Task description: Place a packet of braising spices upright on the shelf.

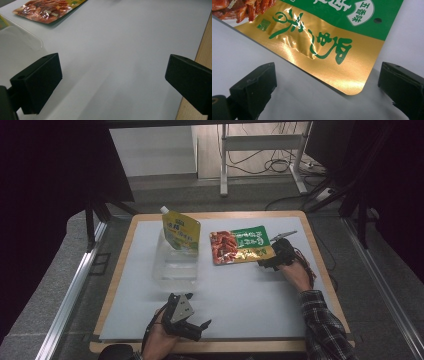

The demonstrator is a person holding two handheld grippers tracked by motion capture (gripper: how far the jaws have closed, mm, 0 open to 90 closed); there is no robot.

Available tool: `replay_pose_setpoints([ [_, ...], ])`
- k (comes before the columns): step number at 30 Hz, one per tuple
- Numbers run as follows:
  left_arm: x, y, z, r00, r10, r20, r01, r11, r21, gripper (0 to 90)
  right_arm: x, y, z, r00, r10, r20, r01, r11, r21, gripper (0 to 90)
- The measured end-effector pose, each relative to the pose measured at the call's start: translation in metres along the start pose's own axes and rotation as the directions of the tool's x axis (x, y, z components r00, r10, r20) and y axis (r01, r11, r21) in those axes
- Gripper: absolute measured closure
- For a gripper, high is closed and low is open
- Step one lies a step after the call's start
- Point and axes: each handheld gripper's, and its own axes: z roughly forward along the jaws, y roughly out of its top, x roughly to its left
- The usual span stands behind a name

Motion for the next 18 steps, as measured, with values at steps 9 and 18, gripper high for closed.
replay_pose_setpoints([
  [9,0.0,0.0,0.0003,1.0,0.001,0.001,-0.001,1.0,0.001,0.4,0.0003,0.0003,0.0005,0.9991,0.011,-0.042,-0.012,1.0,-0.023,1.0],
  [18,0.0,0.0,0.0004,1.0,0.002,0.001,-0.002,1.0,0.002,0.5,0.0006,0.0018,-0.0012,0.9948,0.035,-0.095,-0.04,0.998,-0.051,1.0],
])
